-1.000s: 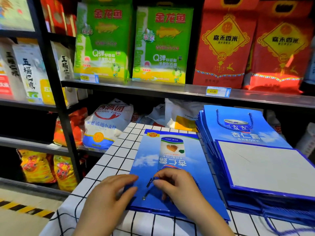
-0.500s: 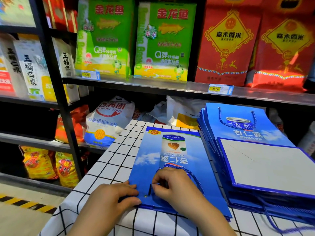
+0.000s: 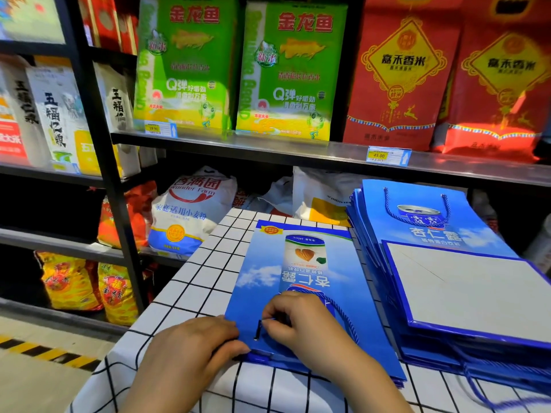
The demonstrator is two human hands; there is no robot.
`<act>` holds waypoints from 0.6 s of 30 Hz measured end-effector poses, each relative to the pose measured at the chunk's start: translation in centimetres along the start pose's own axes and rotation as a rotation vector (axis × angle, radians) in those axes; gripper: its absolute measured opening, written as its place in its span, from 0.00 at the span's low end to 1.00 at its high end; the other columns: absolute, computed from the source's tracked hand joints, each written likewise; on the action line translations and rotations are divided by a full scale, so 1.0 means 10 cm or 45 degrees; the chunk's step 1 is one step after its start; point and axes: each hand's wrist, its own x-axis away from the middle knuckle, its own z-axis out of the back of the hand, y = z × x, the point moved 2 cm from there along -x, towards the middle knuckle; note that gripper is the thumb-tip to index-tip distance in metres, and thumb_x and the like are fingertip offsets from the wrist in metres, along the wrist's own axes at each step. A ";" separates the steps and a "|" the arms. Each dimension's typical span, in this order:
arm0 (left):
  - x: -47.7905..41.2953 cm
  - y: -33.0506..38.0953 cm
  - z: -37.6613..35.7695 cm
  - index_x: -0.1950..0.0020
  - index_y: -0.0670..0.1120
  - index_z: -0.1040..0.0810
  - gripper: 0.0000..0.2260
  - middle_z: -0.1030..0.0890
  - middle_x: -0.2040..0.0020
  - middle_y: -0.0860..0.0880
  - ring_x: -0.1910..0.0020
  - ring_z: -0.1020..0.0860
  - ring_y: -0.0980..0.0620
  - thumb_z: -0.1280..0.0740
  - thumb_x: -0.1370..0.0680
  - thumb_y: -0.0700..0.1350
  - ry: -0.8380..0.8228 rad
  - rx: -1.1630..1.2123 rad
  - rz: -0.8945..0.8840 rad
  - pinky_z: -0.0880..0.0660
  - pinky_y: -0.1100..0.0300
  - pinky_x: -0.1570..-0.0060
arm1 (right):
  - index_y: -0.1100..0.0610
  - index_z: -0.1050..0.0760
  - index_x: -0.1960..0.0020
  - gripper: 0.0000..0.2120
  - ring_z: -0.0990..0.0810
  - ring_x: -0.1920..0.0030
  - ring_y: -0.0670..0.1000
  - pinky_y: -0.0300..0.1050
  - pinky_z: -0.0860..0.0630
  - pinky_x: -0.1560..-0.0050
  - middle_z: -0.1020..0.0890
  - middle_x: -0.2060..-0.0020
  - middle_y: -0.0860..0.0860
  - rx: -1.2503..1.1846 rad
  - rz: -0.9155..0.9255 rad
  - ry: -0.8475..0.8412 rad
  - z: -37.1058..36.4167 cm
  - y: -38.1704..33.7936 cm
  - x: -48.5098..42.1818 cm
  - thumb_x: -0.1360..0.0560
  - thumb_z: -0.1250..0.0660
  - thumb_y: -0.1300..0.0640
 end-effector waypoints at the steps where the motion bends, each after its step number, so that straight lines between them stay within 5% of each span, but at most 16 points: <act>1: 0.00 0.00 0.00 0.60 0.58 0.27 0.17 0.20 0.69 0.61 0.58 0.27 0.61 0.50 0.25 0.64 0.049 -0.038 -0.016 0.31 0.68 0.65 | 0.49 0.24 0.55 0.04 0.27 0.57 0.45 0.47 0.25 0.52 0.24 0.58 0.43 0.008 -0.006 -0.011 0.00 0.00 0.00 0.27 0.38 0.54; 4: 0.01 0.01 0.00 0.68 0.54 0.20 0.29 0.20 0.70 0.58 0.63 0.25 0.59 0.55 0.22 0.63 0.154 -0.131 -0.014 0.34 0.65 0.63 | 0.49 0.24 0.55 0.05 0.26 0.57 0.47 0.49 0.25 0.52 0.24 0.58 0.44 0.035 -0.005 -0.041 0.03 -0.02 -0.02 0.26 0.38 0.54; 10: -0.01 0.03 0.00 0.70 0.51 0.22 0.28 0.23 0.72 0.56 0.74 0.25 0.53 0.52 0.21 0.61 0.241 -0.177 -0.042 0.36 0.62 0.66 | 0.51 0.23 0.55 0.05 0.25 0.57 0.46 0.47 0.25 0.51 0.25 0.61 0.42 0.111 0.072 -0.227 0.10 -0.09 -0.07 0.25 0.38 0.54; 18: 0.04 0.00 -0.05 0.69 0.49 0.21 0.25 0.22 0.71 0.54 0.74 0.24 0.51 0.48 0.21 0.59 0.268 -0.196 -0.120 0.34 0.60 0.67 | 0.53 0.25 0.54 0.05 0.25 0.56 0.50 0.46 0.26 0.54 0.22 0.57 0.48 0.194 0.118 -0.138 0.18 -0.10 -0.09 0.25 0.39 0.55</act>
